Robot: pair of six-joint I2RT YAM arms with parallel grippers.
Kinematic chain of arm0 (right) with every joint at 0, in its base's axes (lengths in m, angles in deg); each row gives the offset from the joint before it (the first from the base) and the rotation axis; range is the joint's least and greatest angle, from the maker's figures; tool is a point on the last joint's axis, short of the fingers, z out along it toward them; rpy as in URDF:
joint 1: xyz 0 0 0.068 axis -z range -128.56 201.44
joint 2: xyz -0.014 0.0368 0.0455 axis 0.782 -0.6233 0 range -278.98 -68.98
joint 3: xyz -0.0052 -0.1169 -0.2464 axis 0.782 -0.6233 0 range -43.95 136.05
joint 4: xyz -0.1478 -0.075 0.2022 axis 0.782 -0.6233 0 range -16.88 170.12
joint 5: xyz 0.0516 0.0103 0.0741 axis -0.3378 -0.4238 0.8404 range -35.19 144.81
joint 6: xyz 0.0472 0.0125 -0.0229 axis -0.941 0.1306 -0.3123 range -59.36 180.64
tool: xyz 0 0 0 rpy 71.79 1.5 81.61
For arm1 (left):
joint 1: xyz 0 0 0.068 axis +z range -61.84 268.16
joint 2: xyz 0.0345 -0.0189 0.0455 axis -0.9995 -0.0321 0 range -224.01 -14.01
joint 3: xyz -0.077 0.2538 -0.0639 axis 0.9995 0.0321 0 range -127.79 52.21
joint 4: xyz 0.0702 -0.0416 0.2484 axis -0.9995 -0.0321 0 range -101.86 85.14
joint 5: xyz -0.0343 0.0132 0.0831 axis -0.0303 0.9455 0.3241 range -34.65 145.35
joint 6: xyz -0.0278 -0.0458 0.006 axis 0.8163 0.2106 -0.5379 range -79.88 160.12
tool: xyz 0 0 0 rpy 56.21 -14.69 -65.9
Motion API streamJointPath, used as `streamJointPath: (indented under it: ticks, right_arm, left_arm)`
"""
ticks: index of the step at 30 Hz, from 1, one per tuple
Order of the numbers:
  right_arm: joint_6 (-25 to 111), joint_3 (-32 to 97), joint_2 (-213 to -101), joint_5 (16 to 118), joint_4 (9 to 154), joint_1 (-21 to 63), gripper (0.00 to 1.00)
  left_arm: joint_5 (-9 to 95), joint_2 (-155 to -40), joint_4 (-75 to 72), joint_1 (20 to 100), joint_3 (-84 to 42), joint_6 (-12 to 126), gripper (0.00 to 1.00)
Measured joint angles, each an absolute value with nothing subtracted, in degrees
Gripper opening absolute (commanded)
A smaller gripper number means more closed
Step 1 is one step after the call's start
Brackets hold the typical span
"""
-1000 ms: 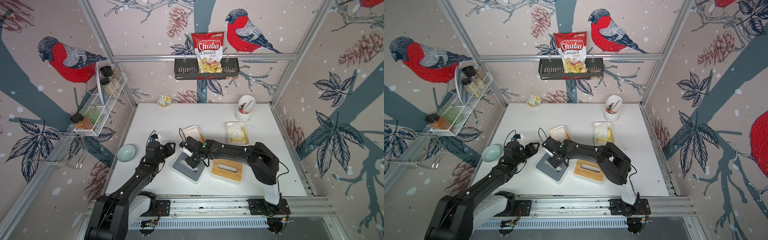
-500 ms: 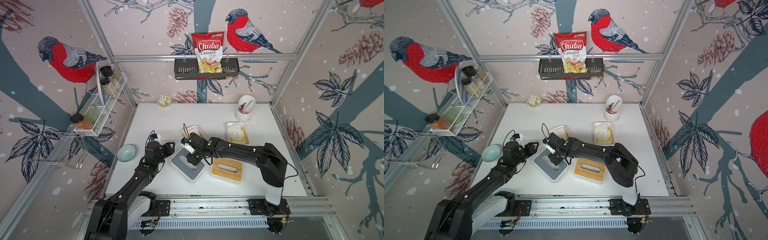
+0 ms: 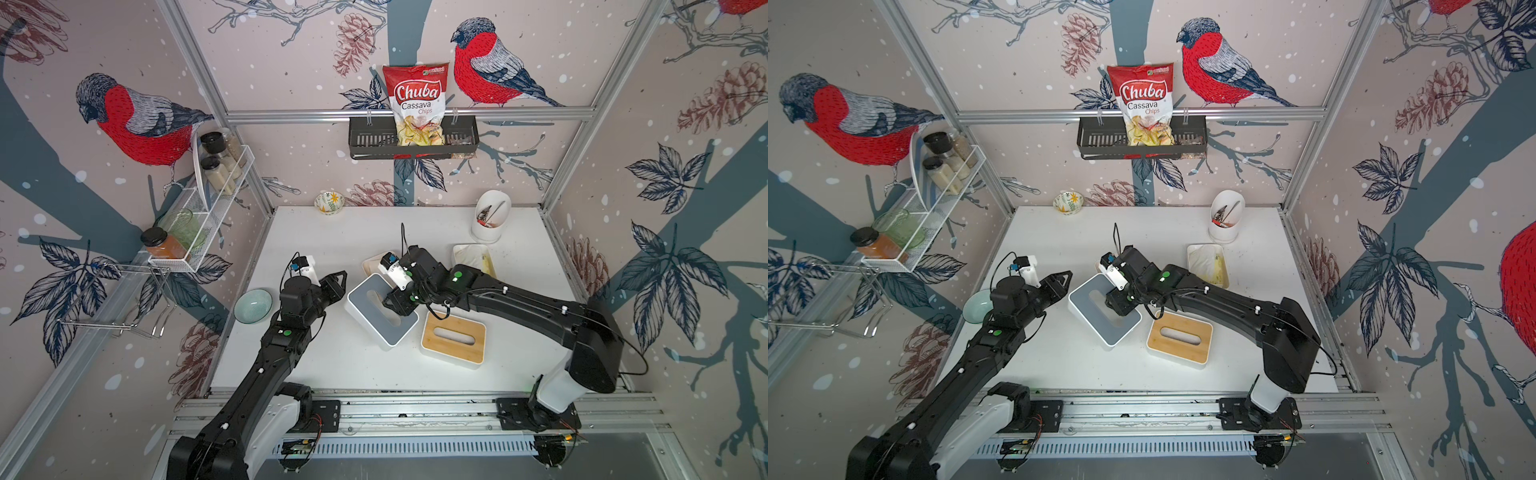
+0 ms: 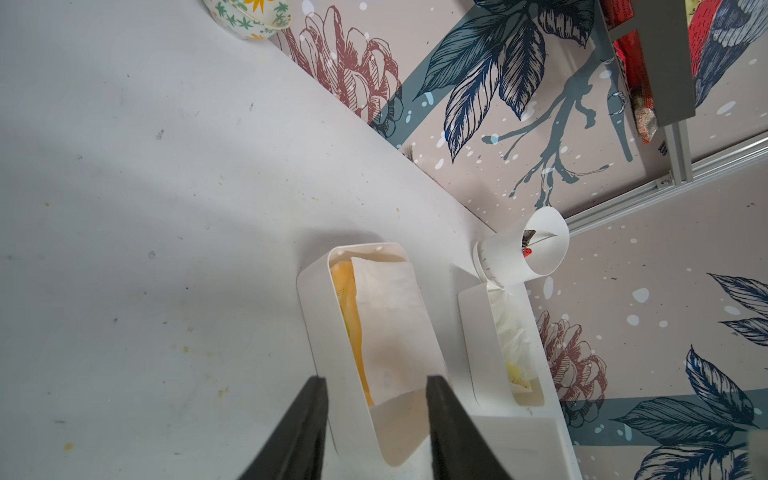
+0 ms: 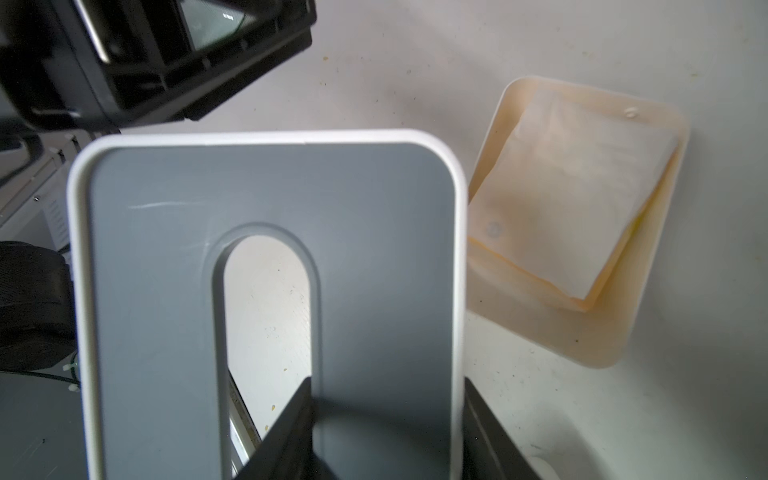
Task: Put the tissue paper into the tissue box
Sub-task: Pick up the box lid from the center of the board, then close the box lid on the tissue box.
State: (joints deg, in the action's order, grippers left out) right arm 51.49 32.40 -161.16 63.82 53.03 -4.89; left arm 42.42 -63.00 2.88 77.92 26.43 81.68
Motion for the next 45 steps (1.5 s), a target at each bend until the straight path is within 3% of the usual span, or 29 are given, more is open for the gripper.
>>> streamJointPath:
  ticks: [6,12,23,45]
  right_arm:
    - [51.3,32.1,-156.6,64.0,54.3,3.5,0.51]
    - [50.2,36.9,-160.7,59.6,54.1,6.5,0.48]
    - [48.5,50.5,-176.9,51.8,48.4,6.3,0.43]
    - [45.5,55.7,-185.6,43.4,45.5,1.9,0.39]
  left_arm:
    - [43.5,-62.2,0.5,77.9,26.6,80.6,0.43]
    - [43.6,-62.6,0.4,77.9,26.8,80.5,0.43]
    - [43.4,-62.7,0.1,78.0,27.5,80.1,0.43]
    - [43.1,-63.2,-0.1,78.0,28.6,79.4,0.43]
